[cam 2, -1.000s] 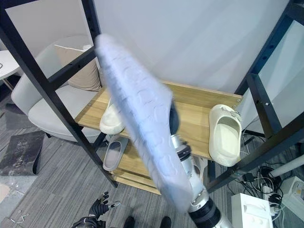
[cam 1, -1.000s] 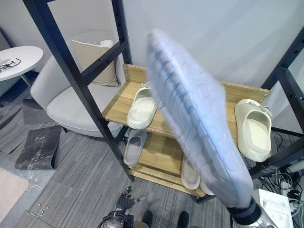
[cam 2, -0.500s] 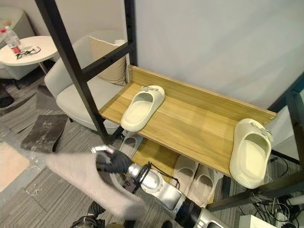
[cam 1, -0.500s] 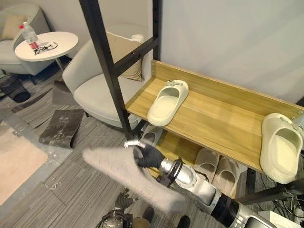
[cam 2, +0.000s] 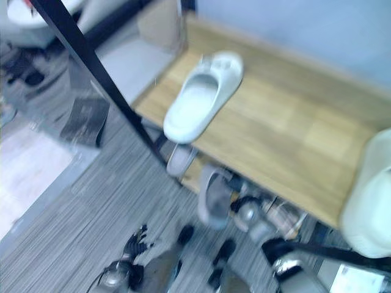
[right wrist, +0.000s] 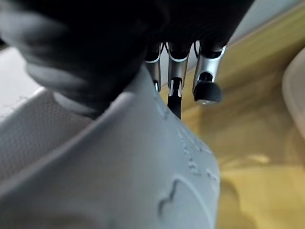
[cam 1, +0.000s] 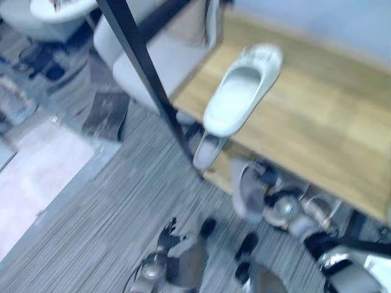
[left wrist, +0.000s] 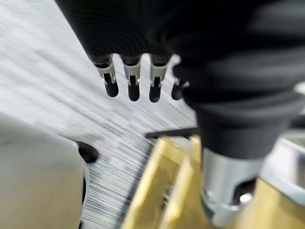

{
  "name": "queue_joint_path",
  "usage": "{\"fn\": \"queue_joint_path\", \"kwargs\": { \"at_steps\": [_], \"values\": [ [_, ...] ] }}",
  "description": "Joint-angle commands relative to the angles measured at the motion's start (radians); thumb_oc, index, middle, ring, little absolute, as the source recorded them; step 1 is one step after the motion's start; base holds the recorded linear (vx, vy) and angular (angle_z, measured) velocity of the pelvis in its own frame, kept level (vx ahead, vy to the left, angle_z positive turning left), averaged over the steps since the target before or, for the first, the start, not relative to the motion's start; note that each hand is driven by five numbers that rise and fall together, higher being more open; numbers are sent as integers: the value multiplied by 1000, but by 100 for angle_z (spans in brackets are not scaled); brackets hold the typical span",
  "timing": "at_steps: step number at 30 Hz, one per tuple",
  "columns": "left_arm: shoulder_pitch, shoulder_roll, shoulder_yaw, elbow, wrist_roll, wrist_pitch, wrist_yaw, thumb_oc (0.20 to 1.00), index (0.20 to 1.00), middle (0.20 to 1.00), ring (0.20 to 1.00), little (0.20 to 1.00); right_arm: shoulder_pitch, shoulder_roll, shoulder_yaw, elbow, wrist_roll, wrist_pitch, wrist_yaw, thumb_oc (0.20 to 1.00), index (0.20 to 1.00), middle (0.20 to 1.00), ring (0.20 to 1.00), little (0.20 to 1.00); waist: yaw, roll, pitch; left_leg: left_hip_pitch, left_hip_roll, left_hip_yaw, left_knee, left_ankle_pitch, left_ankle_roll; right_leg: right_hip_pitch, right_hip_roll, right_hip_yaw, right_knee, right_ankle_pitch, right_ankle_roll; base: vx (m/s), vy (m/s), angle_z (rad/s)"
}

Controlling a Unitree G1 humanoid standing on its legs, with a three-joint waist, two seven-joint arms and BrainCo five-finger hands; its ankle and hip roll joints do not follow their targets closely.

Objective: Arrange the slippers neatly on the shoe rack.

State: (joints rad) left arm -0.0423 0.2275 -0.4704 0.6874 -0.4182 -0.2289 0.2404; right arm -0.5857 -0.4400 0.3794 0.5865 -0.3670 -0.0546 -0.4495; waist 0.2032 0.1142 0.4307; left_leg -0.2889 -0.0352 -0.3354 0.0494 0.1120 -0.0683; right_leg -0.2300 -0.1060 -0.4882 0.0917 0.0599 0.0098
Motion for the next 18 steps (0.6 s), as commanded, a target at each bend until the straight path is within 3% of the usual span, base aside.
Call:
{"fn": "queue_joint_path", "kwargs": {
  "at_steps": [1,5,9,10,18],
  "values": [
    [-3,37,-42,-83,-50,-59,4,1000,1000,1000,1000,1000,-113,29,53,-44,-41,-21,-132,200,200,200,200,200,11,-60,-24,-16,-59,49,102,-91,30,-4,-80,81,106,-122,84,-153,98,-12],
    [-39,60,-77,-125,-68,-65,-2,1000,1000,1000,1000,1000,-282,-53,88,114,-60,11,-180,200,200,200,200,200,25,-45,7,-149,-83,66,217,-126,38,-145,-115,121,230,-146,83,-132,86,-7],
    [-54,55,-90,-119,-65,-69,-3,1000,1000,1000,1000,1000,-354,-67,115,198,-71,21,-197,200,200,200,200,200,30,-38,11,-215,-94,70,266,-139,42,-215,-130,133,293,-162,83,-39,52,5],
    [-66,53,-101,-116,-70,-77,2,1000,1000,1000,1000,1000,-392,-70,137,280,-70,29,-215,200,200,200,200,200,34,-38,17,-244,-96,76,305,-176,43,-244,-132,148,337,-200,87,0,0,0],
    [-90,76,-105,-164,-86,-92,20,1000,1000,1000,1000,1000,-495,-63,191,454,-59,54,-257,200,200,200,200,200,49,-27,36,-350,-120,78,384,-193,52,-358,-150,164,429,-223,81,-25,40,3]
  ]
}}
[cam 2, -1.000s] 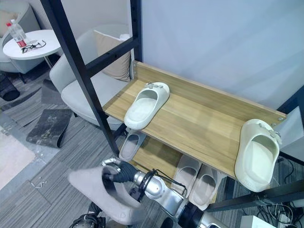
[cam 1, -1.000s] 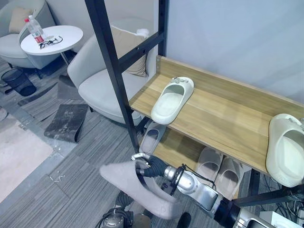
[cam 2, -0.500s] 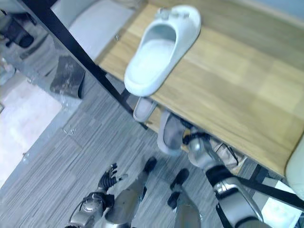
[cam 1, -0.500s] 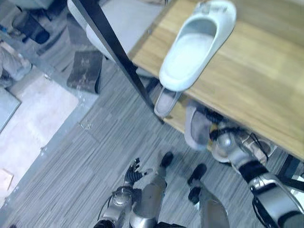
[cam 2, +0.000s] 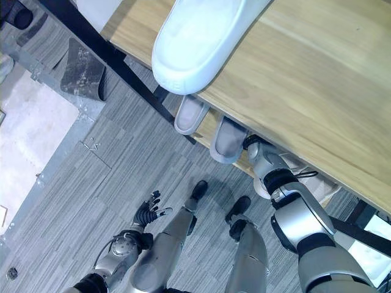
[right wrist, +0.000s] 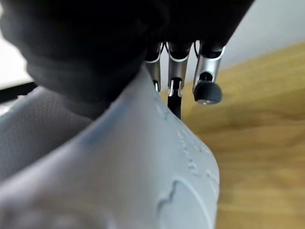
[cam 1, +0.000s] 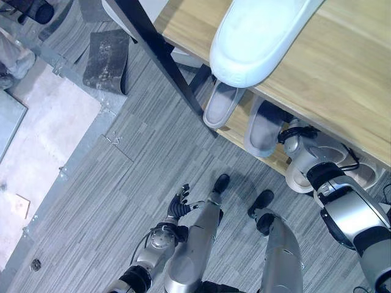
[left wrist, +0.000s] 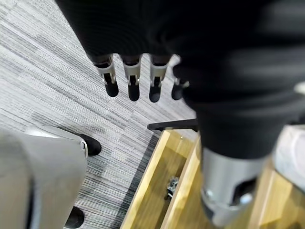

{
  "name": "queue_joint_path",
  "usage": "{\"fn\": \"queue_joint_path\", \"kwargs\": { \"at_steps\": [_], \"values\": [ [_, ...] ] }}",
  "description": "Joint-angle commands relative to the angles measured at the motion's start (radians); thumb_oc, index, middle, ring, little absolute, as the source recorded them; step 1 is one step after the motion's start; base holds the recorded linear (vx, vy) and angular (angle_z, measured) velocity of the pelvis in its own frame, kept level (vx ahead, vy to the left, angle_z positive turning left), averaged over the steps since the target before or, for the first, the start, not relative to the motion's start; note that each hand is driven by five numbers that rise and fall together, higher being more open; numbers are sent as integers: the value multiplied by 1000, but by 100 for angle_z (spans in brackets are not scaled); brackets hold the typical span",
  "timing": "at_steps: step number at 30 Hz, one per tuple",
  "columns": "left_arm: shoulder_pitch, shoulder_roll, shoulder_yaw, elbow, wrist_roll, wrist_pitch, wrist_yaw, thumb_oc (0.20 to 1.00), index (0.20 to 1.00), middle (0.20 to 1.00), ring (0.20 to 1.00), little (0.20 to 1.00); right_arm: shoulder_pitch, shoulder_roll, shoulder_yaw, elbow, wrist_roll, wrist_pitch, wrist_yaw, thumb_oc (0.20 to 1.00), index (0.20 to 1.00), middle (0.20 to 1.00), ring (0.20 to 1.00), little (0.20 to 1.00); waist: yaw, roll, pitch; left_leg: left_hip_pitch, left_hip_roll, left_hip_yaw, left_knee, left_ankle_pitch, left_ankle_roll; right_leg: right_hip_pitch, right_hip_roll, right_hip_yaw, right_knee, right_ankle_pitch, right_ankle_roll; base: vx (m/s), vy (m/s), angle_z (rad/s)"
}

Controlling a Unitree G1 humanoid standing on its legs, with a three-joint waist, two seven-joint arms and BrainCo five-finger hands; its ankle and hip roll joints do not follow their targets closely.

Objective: Arrange the slippers neatly on the shoe rack.

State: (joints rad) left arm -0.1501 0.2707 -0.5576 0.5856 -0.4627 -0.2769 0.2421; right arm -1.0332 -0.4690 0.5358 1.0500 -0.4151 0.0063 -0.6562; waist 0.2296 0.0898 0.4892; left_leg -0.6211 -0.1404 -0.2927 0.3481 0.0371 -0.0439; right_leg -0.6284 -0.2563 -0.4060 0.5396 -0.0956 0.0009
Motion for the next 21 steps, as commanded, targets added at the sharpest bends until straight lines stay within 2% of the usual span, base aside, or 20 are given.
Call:
{"fn": "queue_joint_path", "kwargs": {
  "at_steps": [1,7,8,9,12,13,18,21],
  "values": [
    [14,37,-21,-67,-40,-47,22,1000,1000,1000,1000,1000,-66,-24,41,46,-14,3,-63,200,200,200,200,200,27,1,-18,-39,-20,31,103,-121,31,20,-2,84,-3,-72,88,-24,32,3],
    [5,48,-33,-94,-47,-51,25,1000,1000,1000,1000,1000,-113,-9,48,160,-9,20,-95,200,200,200,200,200,41,18,-15,-84,-43,22,132,-126,39,-29,-18,91,39,-84,90,-8,17,2],
    [6,49,-35,-94,-49,-50,21,1000,1000,1000,1000,1000,-120,-3,44,174,6,16,-79,401,401,401,401,401,45,24,-16,-85,-44,20,130,-125,40,-29,-21,88,41,-86,89,0,12,6],
    [4,51,-38,-95,-56,-49,16,1000,1000,1000,1000,1000,-129,5,39,199,28,15,-58,1000,1000,1000,1000,1000,48,27,-17,-86,-46,18,128,-123,40,-33,-23,87,42,-87,89,24,23,9],
    [6,52,-35,-100,-62,-43,13,1000,1000,1000,1000,1000,-149,26,4,211,97,0,-50,1000,1000,1000,1000,1000,51,27,-22,-68,-47,11,107,-118,39,-19,-22,86,28,-86,90,35,14,11],
    [-12,17,-38,13,-49,-41,20,1000,1000,1000,1000,1000,-150,41,-3,174,113,-16,-60,1000,1000,1000,1000,1000,40,13,-20,-42,-41,11,85,-116,39,2,-18,87,10,-81,90,43,7,9],
    [-49,-3,-40,52,-56,-39,35,1000,1000,1000,1000,1000,-164,58,-8,127,128,-14,-79,1000,1000,1000,1000,1000,18,-6,-15,1,-35,18,60,-116,38,43,-11,90,-24,-71,90,29,6,0],
    [-63,-9,-36,62,-58,-34,41,1000,1000,1000,1000,1000,-153,56,-32,32,148,-22,-95,1000,1000,1000,1000,1000,-3,-14,-12,21,-31,24,53,-121,37,63,-10,92,-35,-69,91,0,0,0]
  ]
}}
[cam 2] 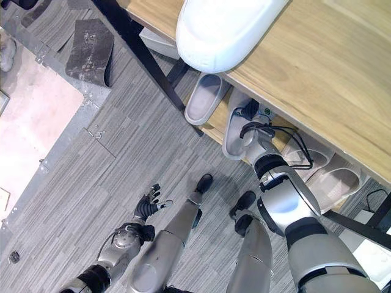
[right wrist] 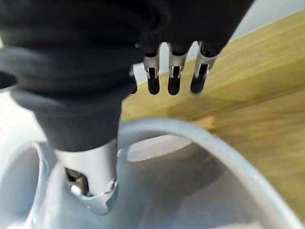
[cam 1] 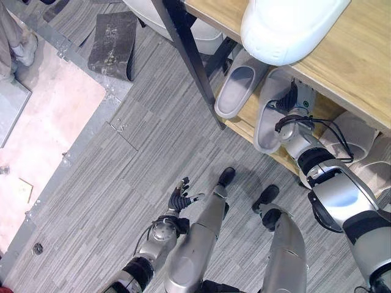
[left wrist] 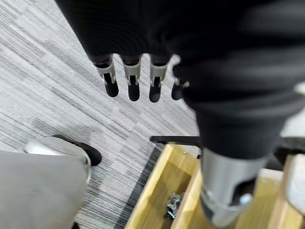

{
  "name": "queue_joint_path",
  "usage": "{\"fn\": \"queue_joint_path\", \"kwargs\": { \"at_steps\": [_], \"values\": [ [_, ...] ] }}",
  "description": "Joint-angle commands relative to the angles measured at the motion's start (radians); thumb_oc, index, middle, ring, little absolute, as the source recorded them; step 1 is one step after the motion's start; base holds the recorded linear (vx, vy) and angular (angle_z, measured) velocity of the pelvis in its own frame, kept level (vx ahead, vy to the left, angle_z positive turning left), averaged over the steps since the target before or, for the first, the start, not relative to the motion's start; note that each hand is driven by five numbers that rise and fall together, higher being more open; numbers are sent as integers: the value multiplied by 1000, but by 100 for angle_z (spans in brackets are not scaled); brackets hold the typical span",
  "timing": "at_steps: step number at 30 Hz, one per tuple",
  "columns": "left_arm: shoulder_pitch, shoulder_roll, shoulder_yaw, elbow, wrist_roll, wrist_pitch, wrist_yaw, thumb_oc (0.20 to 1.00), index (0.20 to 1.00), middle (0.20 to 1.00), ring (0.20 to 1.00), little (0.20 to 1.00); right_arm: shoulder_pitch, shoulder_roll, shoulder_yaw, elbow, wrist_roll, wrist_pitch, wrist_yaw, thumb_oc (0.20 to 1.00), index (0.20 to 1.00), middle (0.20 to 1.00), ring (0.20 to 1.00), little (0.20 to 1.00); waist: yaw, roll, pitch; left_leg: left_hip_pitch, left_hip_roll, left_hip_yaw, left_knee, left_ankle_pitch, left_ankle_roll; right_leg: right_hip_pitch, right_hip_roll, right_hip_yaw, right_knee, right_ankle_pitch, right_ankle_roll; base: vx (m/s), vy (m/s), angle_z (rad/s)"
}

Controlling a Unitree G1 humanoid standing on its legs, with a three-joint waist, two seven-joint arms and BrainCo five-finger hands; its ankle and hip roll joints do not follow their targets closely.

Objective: Arrange the slippers neatly on the shoe rack.

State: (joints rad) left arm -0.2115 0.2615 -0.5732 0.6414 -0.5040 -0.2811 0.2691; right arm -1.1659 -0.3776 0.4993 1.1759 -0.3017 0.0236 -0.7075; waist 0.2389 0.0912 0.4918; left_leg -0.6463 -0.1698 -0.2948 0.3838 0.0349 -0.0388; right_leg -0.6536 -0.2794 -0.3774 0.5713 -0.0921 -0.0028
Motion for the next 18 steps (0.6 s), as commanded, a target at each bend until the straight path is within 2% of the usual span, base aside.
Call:
{"fn": "queue_joint_path", "kwargs": {
  "at_steps": [1,7,10,11,12,13,14,15,16,17,18],
  "values": [
    [-2,0,-21,6,-17,-30,14,1000,1000,1000,1000,1000,-20,-35,5,-95,34,-38,-43,1000,1000,1000,1000,1000,-12,-15,-14,47,-1,27,18,-119,32,89,13,64,-67,-72,94,17,15,-4],
    [-10,-13,-22,14,-19,-23,33,1000,1000,1000,1000,1000,14,-24,-80,-251,98,-56,-83,1000,1000,1000,1000,1000,-42,-22,-8,61,3,42,11,-124,34,100,18,75,-76,-69,94,6,21,-11],
    [-19,-36,-23,39,-10,-14,50,1000,1000,1000,1000,1000,138,35,-175,-434,168,-100,-104,1000,1000,1000,1000,1000,-73,-23,4,69,7,57,10,-126,38,107,21,84,-86,-63,96,-36,59,-10],
    [-24,-40,-25,48,-3,-12,55,1000,1000,1000,1000,1000,164,48,-189,-453,179,-107,-101,1000,1000,1000,1000,1000,-80,-21,10,57,4,59,7,-99,39,99,18,79,-94,-36,89,-96,69,-17],
    [-33,-49,-25,62,-2,-10,59,1000,1000,1000,1000,1000,206,87,-216,-451,229,-130,-87,1000,1000,1000,1000,1000,-89,-20,14,56,5,63,10,-100,40,98,17,81,-94,-36,89,-13,26,-24],
    [-34,-54,-25,68,-4,-9,59,1000,1000,1000,1000,1000,222,109,-217,-431,252,-136,-81,1000,1000,1000,1000,1000,-92,-23,12,68,7,66,18,-130,41,106,19,91,-83,-64,96,47,-8,-23],
    [-50,-57,-28,89,-9,-10,58,1000,1000,1000,1000,1000,236,149,-210,-346,304,-143,-44,1000,1000,1000,1000,1000,-95,-21,16,64,7,71,25,-133,41,102,18,95,-77,-63,95,-22,8,-14],
    [-52,-57,-29,89,-9,-11,58,1000,1000,1000,1000,1000,233,148,-211,-344,305,-145,-44,1000,1000,1000,1000,1000,-95,-19,19,51,4,71,21,-104,41,92,14,89,-86,-36,88,-50,17,-14],
    [-64,-61,-31,108,-9,-13,61,1000,1000,1000,1000,1000,228,176,-195,-252,334,-141,-23,1000,1000,1000,1000,1000,-95,-18,23,53,8,80,37,-134,41,91,17,101,-70,-61,94,-26,7,-14],
    [-65,-61,-31,108,-9,-14,61,1000,1000,1000,1000,1000,226,176,-194,-250,335,-142,-23,1000,1000,1000,1000,1000,-95,-18,24,53,8,81,40,-136,41,91,17,102,-68,-63,94,31,-9,-16],
    [-72,-64,-36,115,-17,-15,63,1000,1000,1000,1000,1000,218,210,-203,-134,404,-147,12,1000,1000,1000,1000,1000,-90,-11,27,42,8,91,53,-138,41,82,16,102,-64,-58,96,-32,24,-10]
  ]
}}
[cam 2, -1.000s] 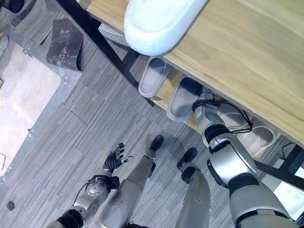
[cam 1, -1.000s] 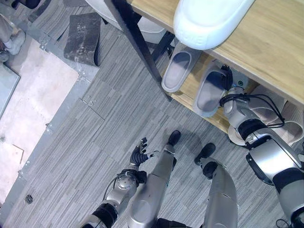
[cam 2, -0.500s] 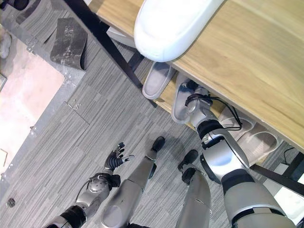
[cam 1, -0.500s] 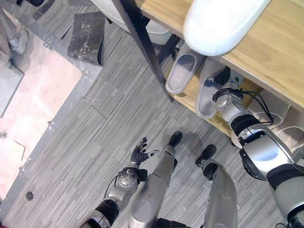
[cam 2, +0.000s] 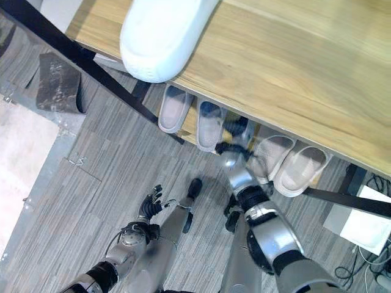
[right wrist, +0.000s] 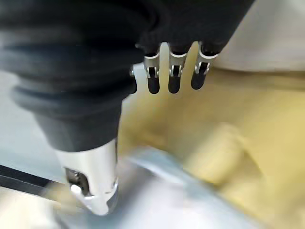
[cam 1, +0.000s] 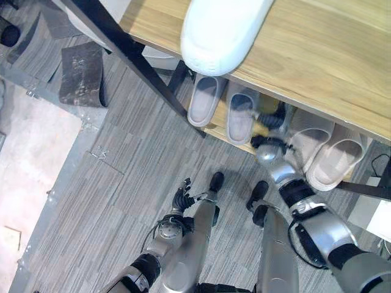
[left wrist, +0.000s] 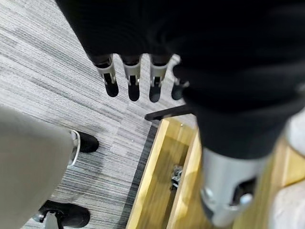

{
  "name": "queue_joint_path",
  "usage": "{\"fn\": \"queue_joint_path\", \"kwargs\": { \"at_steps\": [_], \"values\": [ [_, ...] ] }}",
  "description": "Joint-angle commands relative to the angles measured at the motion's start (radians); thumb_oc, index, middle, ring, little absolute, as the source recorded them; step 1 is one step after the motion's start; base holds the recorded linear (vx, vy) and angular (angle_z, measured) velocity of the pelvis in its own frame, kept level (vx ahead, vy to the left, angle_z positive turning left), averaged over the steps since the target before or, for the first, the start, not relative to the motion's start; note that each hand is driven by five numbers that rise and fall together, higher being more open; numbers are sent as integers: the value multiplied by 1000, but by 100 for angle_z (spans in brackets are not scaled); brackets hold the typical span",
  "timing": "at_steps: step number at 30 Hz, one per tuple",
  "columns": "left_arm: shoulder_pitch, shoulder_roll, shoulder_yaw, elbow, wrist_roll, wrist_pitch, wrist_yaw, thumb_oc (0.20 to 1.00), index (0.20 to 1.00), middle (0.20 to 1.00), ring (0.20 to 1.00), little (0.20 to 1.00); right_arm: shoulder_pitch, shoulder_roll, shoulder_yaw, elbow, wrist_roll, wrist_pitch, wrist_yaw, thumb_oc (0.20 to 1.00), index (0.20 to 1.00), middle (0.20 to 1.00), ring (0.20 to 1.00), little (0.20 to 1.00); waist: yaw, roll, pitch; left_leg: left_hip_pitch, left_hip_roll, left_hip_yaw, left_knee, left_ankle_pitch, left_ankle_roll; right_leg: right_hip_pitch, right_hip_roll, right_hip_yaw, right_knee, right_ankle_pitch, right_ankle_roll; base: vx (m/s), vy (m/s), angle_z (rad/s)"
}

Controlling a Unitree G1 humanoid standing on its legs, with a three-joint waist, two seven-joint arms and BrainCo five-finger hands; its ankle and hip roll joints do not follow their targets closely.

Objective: Arrange the slippers neatly on the shoe rack.

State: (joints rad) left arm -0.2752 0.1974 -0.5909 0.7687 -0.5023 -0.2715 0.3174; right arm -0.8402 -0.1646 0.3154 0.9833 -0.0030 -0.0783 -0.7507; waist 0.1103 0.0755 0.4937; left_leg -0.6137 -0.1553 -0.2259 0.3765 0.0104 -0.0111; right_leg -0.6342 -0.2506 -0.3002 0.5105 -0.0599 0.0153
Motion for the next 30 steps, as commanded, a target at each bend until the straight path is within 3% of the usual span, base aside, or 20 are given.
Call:
{"fn": "queue_joint_path", "kwargs": {
  "at_steps": [1,6,7,8,9,10,11,13,14,26,30],
  "values": [
    [-7,2,-22,-22,-22,-25,12,1000,1000,1000,1000,1000,-119,3,5,129,85,-28,70,1000,1000,1000,1000,1000,45,10,25,4,-7,25,64,-114,14,57,-13,25,0,-89,80,-41,24,-14],
    [14,28,-40,-67,-26,-23,-7,1000,1000,1000,1000,1000,-160,45,-30,274,176,-16,129,1000,1000,1000,1000,1000,73,34,25,10,-14,15,76,-120,19,64,-20,25,12,-92,86,-5,-3,-6],
    [21,42,-41,-92,-24,-18,-16,1000,1000,1000,1000,1000,-172,65,-67,264,286,-51,160,1000,1000,1000,1000,1000,83,44,25,13,-17,13,79,-123,22,67,-22,26,18,-97,86,0,0,0],
    [21,43,-41,-93,-25,-18,-16,1000,1000,1000,1000,1000,-172,65,-67,265,288,-52,161,1000,1000,1000,1000,1000,84,43,25,14,-17,13,79,-123,22,67,-22,26,18,-97,86,0,0,0],
    [26,49,-41,-94,-17,-13,-21,1000,1000,1000,1000,1000,-177,83,-100,256,415,-83,198,1000,1000,1000,1000,1000,94,48,25,16,-18,14,85,-126,24,68,-24,25,23,-101,86,0,0,0],
    [27,50,-41,-95,-17,-13,-21,1000,1000,1000,1000,1000,-177,83,-100,257,417,-84,199,1000,1000,1000,1000,1000,95,47,25,16,-18,14,85,-127,24,68,-24,26,24,-101,86,0,0,0],
    [27,57,-43,-95,-8,-7,-31,1000,1000,1000,1000,1000,-189,114,-128,243,572,-122,247,1000,1000,1000,1000,1000,108,52,23,20,-19,12,85,-129,26,69,-24,27,27,-105,86,0,0,0],
    [28,61,-42,-101,-5,-4,-33,1000,1000,1000,1000,1000,-198,120,-127,234,617,-130,262,1000,1000,1000,1000,1000,113,51,22,22,-19,13,85,-129,26,70,-24,28,27,-106,86,0,0,0],
    [30,69,-44,-112,-2,0,-41,1000,1000,1000,1000,1000,-219,150,-134,207,732,-154,307,1000,1000,1000,1000,1000,123,54,19,25,-21,12,83,-129,26,71,-24,30,25,-107,85,0,0,0],
    [32,100,-59,-178,-8,22,-80,1000,1000,1000,1000,1000,-315,146,-121,94,953,-196,378,1000,1000,1000,1000,1000,159,45,10,40,-21,7,73,-126,21,88,-24,25,18,-117,82,2,-5,1],
    [33,99,-53,-182,-16,22,-83,1000,1000,1000,1000,1000,-326,121,-129,114,937,-189,377,1000,1000,1000,1000,1000,156,37,7,52,-18,9,67,-128,18,108,-21,20,8,-119,82,8,-6,0]
  ]
}}
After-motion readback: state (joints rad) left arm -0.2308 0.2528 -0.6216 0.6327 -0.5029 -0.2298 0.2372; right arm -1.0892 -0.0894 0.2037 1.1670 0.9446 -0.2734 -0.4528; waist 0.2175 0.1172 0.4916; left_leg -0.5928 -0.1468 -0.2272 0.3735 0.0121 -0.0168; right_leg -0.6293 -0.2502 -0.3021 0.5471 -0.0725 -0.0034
